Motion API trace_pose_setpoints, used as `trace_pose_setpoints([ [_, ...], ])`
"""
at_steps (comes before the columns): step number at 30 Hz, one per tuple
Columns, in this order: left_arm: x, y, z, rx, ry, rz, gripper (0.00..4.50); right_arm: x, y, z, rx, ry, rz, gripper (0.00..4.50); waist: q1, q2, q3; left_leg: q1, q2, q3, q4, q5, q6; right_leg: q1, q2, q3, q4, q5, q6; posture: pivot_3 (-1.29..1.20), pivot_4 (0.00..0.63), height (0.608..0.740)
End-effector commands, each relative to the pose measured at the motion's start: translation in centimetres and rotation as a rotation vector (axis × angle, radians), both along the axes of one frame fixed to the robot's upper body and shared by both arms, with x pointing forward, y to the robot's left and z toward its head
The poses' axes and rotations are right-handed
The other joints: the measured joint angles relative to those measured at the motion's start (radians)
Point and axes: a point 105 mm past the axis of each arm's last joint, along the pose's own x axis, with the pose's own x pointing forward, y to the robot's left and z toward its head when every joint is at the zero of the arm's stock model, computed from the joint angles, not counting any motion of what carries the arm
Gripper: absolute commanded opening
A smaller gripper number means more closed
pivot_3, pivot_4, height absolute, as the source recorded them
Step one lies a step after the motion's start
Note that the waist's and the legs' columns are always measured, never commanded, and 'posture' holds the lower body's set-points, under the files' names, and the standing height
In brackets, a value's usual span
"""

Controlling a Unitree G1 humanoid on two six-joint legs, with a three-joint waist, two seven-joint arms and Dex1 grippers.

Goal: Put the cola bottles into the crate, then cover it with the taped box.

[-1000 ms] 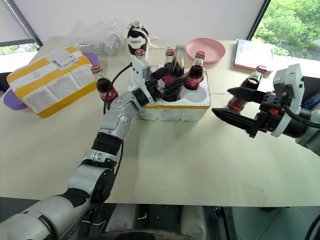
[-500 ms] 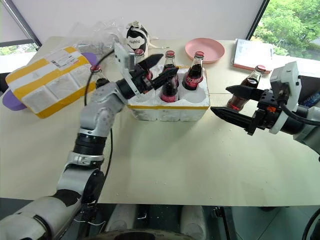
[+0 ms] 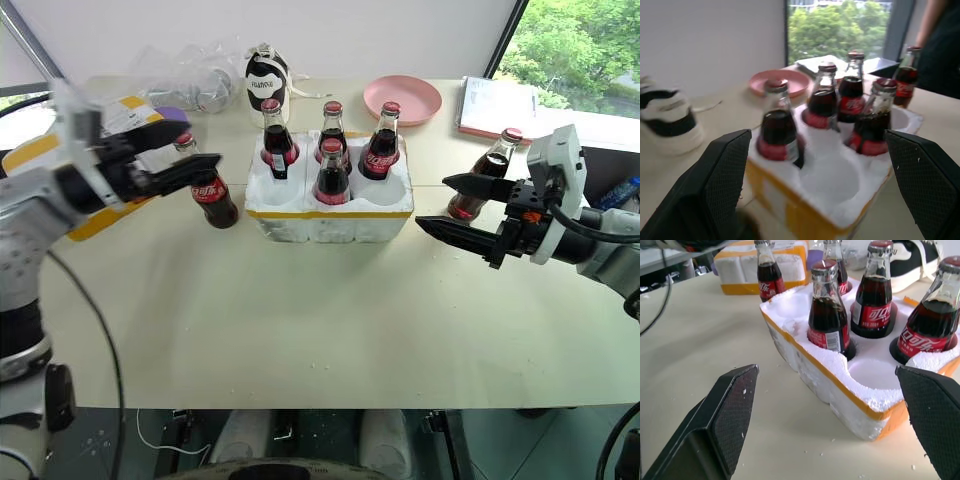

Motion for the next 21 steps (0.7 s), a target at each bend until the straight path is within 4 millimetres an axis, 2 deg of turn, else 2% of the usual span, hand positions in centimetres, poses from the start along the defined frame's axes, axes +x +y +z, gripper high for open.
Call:
trace_pose_setpoints([
  [1, -1.3, 1.1, -0.6, 0.014, -0.016, 0.072, 4.44, 0.3, 0.4, 1.1, 0.003, -0.055, 0.02, 4.5, 0.001, 0.0, 0.0, 0.0, 0.0, 0.0, 0.0, 0.0, 0.0, 0.0, 0.0, 0.0, 0.0, 0.0, 0.0, 0.0, 0.15, 0.74],
  [6, -1.6, 0.8, -3.0, 0.002, 0.022, 0.108, 4.44, 0.5, 0.8, 1.5, 0.006, -0.061, 0.041, 4.5, 0.002, -0.001, 0.0, 0.0, 0.0, 0.001, 0.0, 0.0, 0.0, 0.0, 0.0, 0.0, -0.001, -0.001, -0.001, 0.0, 0.15, 0.74],
  [13, 1.6, 0.7, -5.4, -0.023, 0.036, 0.2, 4.44, 0.7, 0.9, 1.8, 0.019, -0.062, 0.045, 4.5, 0.001, -0.001, 0.0, 0.001, 0.0, 0.003, 0.0, -0.001, 0.001, 0.0, 0.0, 0.0, 0.0, 0.0, -0.001, 0.0, 0.15, 0.74],
  [21, 4.5, -0.2, -6.7, -0.002, 0.035, 0.197, 4.44, 0.5, 0.8, 1.8, 0.018, -0.063, 0.032, 4.5, 0.002, 0.0, 0.0, 0.001, 0.0, 0.003, -0.001, -0.002, 0.002, 0.0, 0.0, 0.0, 0.0, 0.0, 0.0, 0.0, 0.15, 0.74],
])
